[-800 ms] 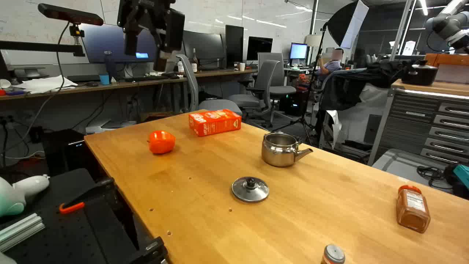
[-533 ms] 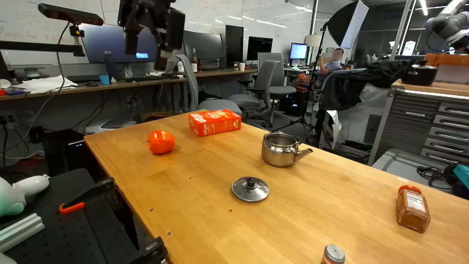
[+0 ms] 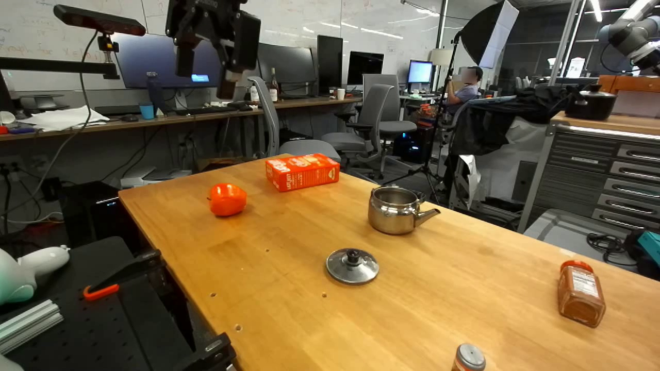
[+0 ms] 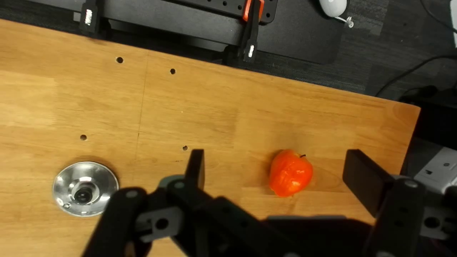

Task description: Pick up the lid from the table and close the kettle

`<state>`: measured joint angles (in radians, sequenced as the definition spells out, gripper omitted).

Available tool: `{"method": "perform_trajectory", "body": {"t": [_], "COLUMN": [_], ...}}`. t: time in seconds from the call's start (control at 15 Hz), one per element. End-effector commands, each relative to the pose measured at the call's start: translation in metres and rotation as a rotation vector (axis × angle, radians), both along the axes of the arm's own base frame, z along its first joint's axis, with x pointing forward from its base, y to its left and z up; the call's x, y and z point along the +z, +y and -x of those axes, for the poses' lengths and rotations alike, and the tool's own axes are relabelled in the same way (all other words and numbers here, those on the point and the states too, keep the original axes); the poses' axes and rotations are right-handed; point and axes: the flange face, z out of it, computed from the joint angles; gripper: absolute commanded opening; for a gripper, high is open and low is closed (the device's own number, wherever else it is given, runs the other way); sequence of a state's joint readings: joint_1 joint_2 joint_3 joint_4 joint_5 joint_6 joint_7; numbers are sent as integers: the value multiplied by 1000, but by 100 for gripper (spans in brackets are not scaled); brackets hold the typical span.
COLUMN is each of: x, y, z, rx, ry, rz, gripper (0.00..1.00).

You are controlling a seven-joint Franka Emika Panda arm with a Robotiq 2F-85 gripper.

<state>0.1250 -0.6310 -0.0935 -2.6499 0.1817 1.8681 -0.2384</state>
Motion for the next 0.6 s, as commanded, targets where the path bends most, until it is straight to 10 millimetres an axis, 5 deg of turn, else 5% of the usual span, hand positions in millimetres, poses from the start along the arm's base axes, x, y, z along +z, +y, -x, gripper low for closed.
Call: {"method": "perform_trajectory", "body": {"t": [0.0, 0.53], "x": [0, -1], "y": [0, -8], "z": [0, -9], "rx": [0, -50], "ry": [1, -41], "rz": [0, 35], "gripper": [100, 100]}}
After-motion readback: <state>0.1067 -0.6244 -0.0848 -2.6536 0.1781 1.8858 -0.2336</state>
